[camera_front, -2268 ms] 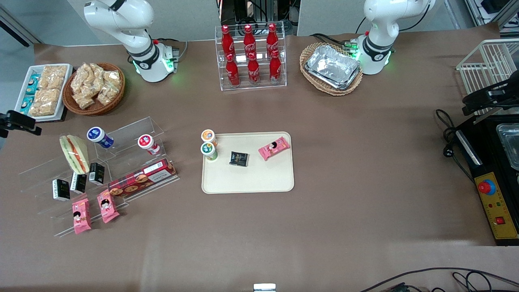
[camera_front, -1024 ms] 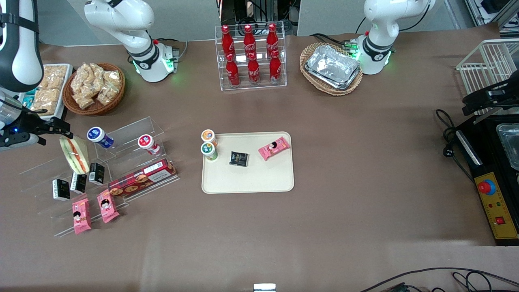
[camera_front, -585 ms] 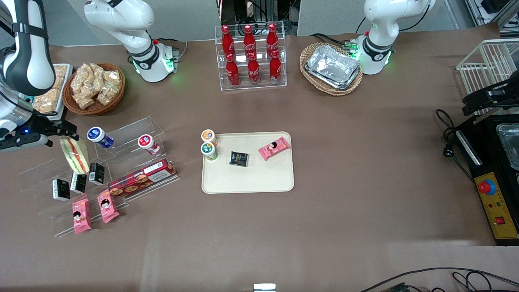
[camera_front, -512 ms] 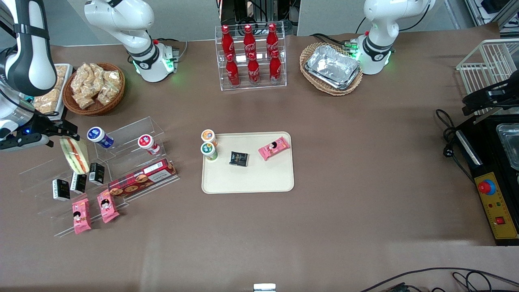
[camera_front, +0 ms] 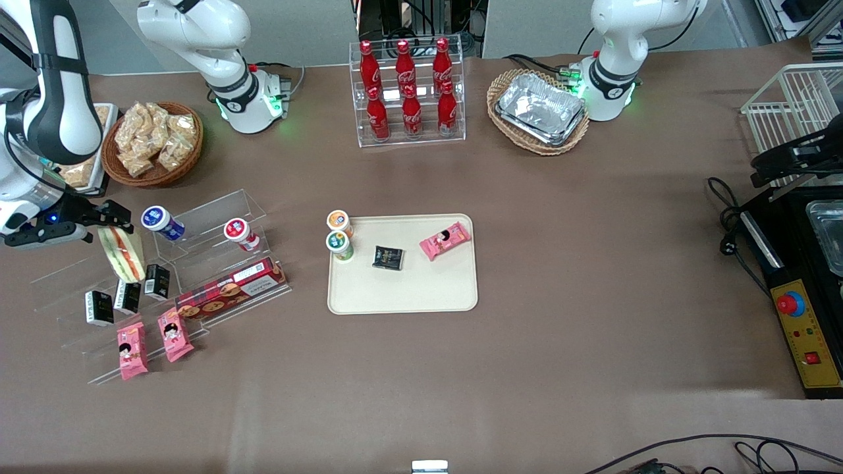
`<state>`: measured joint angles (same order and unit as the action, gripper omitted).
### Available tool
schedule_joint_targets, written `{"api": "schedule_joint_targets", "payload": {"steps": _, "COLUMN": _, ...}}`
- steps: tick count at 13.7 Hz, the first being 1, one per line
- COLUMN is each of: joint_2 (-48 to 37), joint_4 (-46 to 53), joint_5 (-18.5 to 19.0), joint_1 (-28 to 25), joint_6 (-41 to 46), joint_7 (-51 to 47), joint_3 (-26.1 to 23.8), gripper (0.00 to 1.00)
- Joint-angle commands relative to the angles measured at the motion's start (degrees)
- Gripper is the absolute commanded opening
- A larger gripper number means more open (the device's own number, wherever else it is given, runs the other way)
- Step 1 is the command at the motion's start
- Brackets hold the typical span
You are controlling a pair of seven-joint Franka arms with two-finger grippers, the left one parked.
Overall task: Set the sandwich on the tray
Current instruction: 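Lower the right gripper and close it on the sandwich's wrapper end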
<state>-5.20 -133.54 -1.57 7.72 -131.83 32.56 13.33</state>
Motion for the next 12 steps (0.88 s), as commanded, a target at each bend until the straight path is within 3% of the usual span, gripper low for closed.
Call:
{"api": "schedule_joint_targets", "payload": {"steps": 1, "joint_2": 0.36, "joint_4": -0.76, "joint_5": -0.10, "joint_1": 0.37, "joint_6": -1.94, "joint_7": 0.75, "joint_3": -0.24, "gripper": 0.84}}
{"api": "schedule_joint_targets", "payload": {"steps": 3, "joint_2": 0.80, "joint_4": -0.67, "joint_5": -0.10, "joint_1": 0.28, "joint_6": -2.20, "joint_7": 0.75, "joint_3": -0.24, "gripper": 0.66}}
{"api": "schedule_joint_targets", "payload": {"steps": 6, "joint_2": 0.80, "joint_4": -0.23, "joint_5": -0.19, "joint_1": 0.19, "joint_6": -1.68, "joint_7": -0.13, "joint_3": -0.41, "gripper": 0.24}}
{"api": "schedule_joint_targets", "payload": {"steps": 8, "joint_2": 0.45, "joint_4": 0.99, "joint_5": -0.45, "joint_1": 0.28, "joint_6": -0.80, "joint_7": -0.13, "joint_3": -0.41, "gripper": 0.03}}
{"api": "schedule_joint_targets", "payload": {"steps": 12, "joint_2": 0.80, "joint_4": 16.69, "joint_5": -0.10, "joint_1": 0.89, "joint_6": 18.22, "joint_7": -0.04, "joint_3": -0.15, "gripper": 0.00}}
